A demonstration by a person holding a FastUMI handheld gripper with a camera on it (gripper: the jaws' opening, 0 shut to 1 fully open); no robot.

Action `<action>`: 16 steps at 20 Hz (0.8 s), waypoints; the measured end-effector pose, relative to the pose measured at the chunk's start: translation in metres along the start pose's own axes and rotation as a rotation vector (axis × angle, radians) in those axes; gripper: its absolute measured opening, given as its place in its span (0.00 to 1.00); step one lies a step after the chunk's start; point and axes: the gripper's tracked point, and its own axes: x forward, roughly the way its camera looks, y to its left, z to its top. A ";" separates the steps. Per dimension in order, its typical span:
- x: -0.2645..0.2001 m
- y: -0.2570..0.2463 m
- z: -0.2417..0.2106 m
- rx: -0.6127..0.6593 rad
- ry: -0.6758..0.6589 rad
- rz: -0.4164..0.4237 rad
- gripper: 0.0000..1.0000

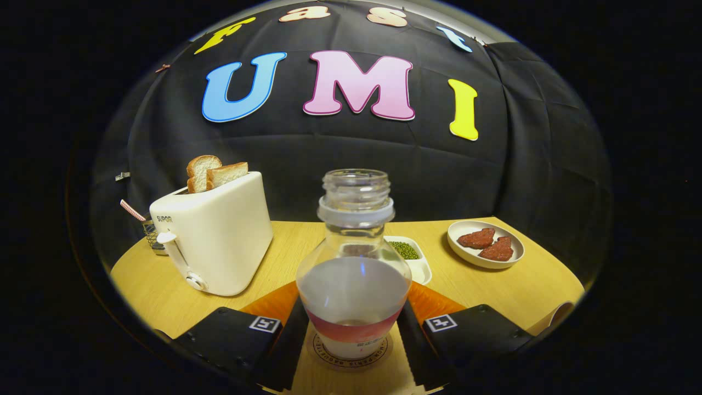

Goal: Take the bottle from table, then pour the juice into the cup, finally place the bottle on the coaster

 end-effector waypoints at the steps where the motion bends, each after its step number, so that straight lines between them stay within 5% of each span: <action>1: 0.000 -0.004 0.006 -0.017 0.005 -0.013 0.95; 2: 0.000 -0.009 0.003 -0.032 0.010 -0.033 1.00; 16: -0.089 -0.004 0.031 -0.052 0.063 -0.024 0.98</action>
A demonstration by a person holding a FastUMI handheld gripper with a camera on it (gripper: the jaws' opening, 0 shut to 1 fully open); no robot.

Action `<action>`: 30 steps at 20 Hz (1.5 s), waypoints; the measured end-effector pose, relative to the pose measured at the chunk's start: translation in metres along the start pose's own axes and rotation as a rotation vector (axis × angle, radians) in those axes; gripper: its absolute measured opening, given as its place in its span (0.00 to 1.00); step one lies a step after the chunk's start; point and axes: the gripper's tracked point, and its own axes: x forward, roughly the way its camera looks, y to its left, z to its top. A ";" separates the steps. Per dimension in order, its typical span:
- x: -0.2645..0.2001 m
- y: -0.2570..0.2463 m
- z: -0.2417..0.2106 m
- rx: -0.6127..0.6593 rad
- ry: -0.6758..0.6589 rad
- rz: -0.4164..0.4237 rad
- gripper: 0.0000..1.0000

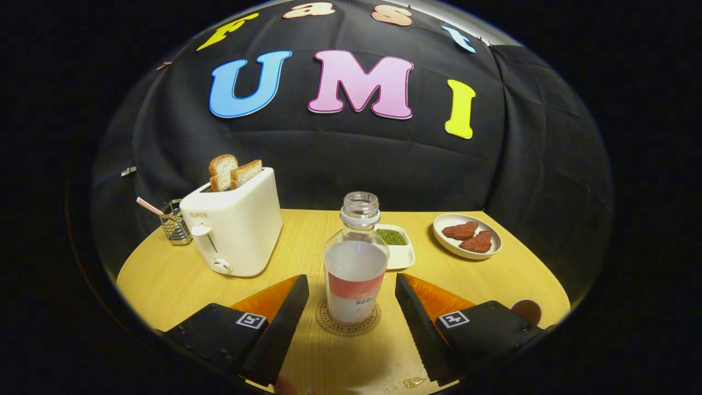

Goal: Take the bottle from table, then pour the juice into the cup, finally place the bottle on the coaster

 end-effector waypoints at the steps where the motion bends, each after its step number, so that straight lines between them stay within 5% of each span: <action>1: -0.014 0.001 0.004 0.000 -0.008 0.004 0.98; 20: -0.285 0.024 0.069 -0.006 -0.222 0.081 0.97; 30: -0.336 0.054 0.113 -0.023 -0.310 0.100 0.97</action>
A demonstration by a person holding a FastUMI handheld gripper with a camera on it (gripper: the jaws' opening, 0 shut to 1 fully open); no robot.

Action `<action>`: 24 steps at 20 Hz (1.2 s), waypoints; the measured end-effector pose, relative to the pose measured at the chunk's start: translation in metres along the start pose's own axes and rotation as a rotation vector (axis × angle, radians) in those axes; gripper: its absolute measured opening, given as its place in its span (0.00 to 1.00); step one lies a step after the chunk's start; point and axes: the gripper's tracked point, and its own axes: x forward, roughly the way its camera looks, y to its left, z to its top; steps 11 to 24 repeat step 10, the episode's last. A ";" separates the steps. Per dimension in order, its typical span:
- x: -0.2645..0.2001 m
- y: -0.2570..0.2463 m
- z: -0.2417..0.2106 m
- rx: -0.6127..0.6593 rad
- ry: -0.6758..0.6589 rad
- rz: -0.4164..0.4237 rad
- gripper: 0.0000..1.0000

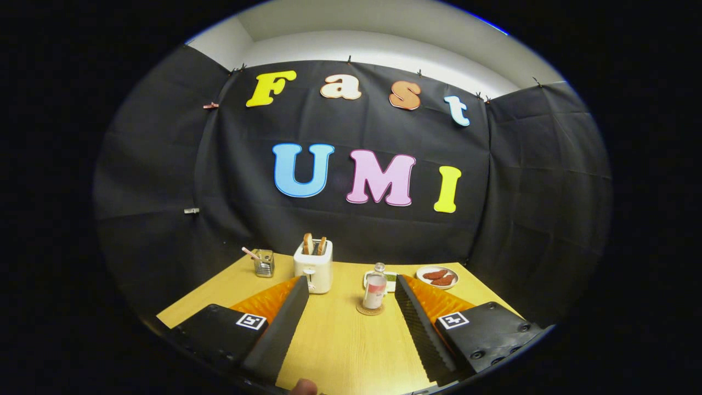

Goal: Take the bottle from table, then pour the juice into the cup, finally place the bottle on the coaster

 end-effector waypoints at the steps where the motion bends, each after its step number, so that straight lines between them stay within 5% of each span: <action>1: -0.002 0.002 0.005 -0.006 -0.004 0.005 0.97; 9: 0.003 0.007 0.018 -0.020 -0.014 0.080 0.97; 24: 0.005 0.005 0.017 -0.032 -0.012 0.082 0.97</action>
